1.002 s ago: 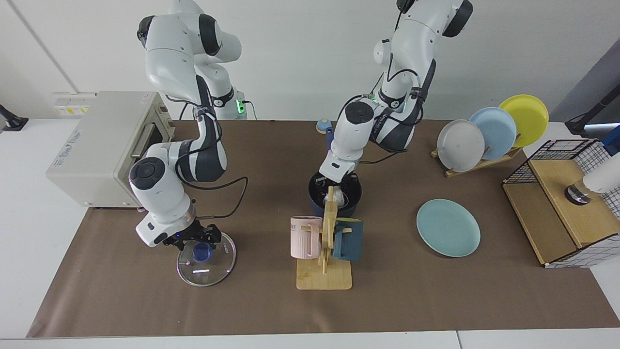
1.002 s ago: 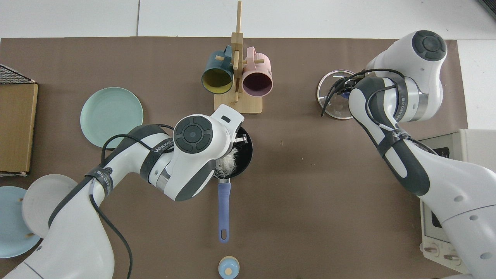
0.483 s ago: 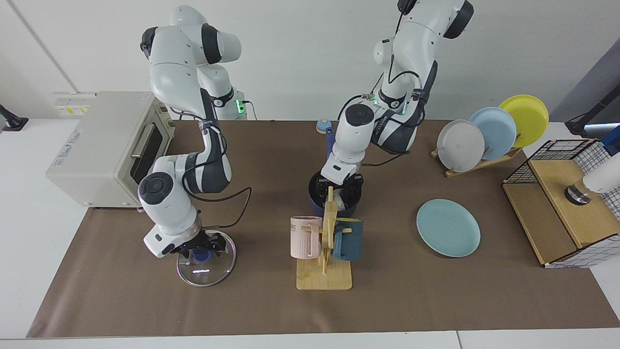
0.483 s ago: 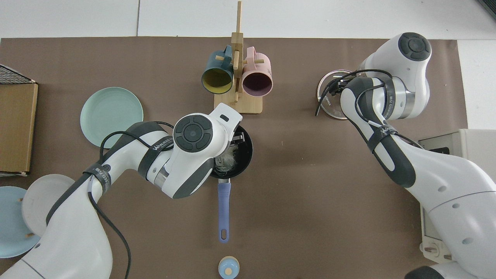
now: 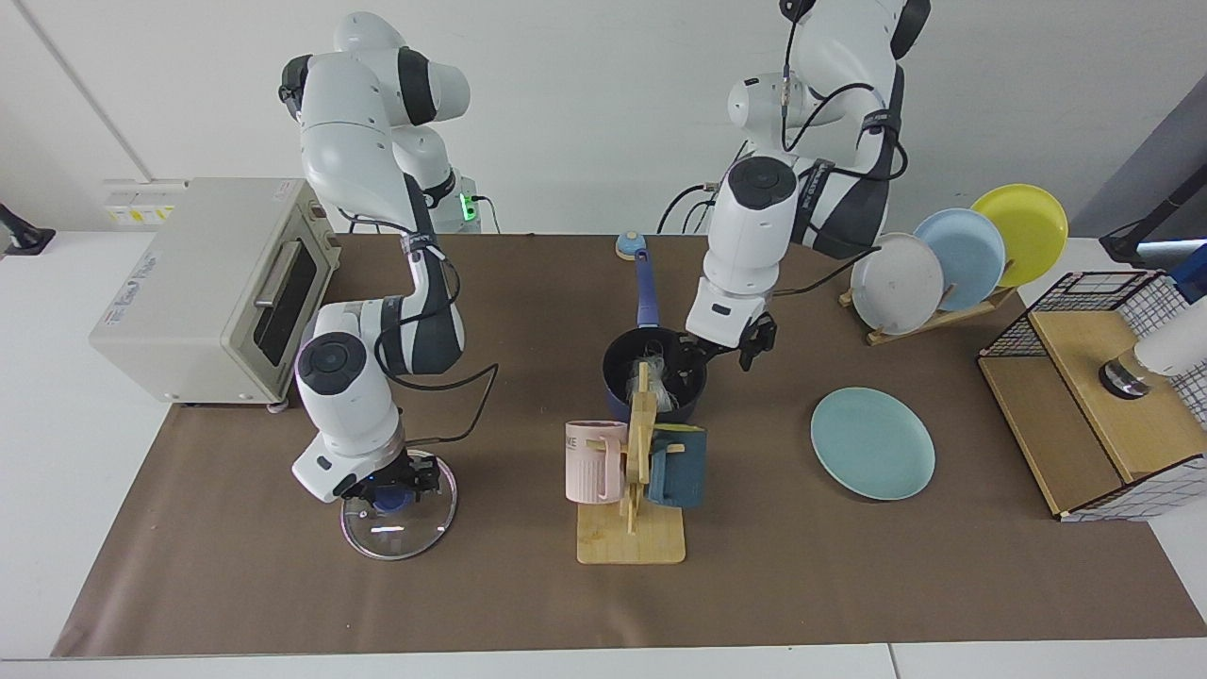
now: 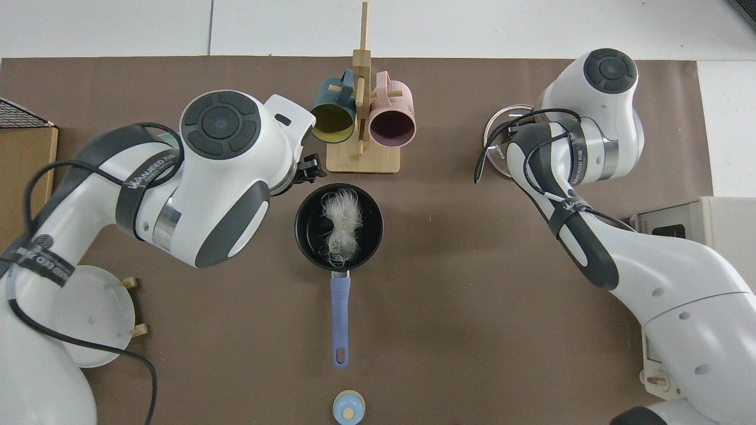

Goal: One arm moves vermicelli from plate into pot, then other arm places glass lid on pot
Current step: 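Release the vermicelli and withdraw the left gripper while the right lifts the lid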

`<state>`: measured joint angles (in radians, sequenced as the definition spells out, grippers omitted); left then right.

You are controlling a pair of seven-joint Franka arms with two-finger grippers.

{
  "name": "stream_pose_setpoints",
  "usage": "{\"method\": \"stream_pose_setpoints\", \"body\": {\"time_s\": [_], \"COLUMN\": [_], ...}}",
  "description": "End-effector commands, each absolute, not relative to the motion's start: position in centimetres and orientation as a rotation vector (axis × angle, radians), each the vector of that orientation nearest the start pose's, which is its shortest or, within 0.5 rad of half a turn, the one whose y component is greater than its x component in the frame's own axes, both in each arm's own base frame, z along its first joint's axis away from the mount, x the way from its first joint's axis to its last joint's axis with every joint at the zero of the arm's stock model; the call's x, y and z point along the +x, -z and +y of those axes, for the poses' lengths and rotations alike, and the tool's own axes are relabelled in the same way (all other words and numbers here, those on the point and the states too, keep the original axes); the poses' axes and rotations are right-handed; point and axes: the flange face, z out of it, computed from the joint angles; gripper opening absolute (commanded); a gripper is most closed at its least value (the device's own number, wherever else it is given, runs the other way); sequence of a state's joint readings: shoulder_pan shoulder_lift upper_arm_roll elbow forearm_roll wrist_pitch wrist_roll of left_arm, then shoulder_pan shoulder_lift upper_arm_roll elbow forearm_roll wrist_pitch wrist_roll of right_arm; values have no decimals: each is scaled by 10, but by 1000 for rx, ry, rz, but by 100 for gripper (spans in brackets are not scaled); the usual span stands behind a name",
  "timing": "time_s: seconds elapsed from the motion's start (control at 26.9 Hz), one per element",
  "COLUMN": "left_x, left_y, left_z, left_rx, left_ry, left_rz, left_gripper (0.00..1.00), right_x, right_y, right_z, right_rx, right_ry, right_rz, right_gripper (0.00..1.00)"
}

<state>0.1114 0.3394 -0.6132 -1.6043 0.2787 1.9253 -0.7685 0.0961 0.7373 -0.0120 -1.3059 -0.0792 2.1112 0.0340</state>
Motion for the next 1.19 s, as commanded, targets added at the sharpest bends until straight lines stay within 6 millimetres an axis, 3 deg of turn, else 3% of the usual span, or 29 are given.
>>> {"method": "stream_pose_setpoints", "body": {"time_s": [0.0,0.22,0.37,0.48,0.71,0.85,1.15], "left_x": [600,593,583,579,569,566,565], "left_y": [-507,-559,-581,-587,-590,-589,-591], "left_z": [-217,-140,-86,-54,-13,-4,-7], "left_rx": [-3072,-3141,-3153,-3145,-3152,-3162,-3149], "left_ry": [111,73,31,6,0,-19,-22], "left_rz": [-275,-221,-165,-101,49,58,72], "left_gripper": [100,100,100,100,100,100,100], "right_x": [750,750,745,734,701,679,605], "right_y": [-306,-329,-367,-383,-410,-429,-452], "right_z": [63,62,64,65,75,77,97], "right_rx": [-3222,-3212,-3199,-3195,-3179,-3164,-3140], "right_ry": [145,169,211,206,180,128,35], "right_rz": [-158,-145,-137,-140,-148,-148,-167], "right_gripper": [0,0,0,0,0,0,0]}}
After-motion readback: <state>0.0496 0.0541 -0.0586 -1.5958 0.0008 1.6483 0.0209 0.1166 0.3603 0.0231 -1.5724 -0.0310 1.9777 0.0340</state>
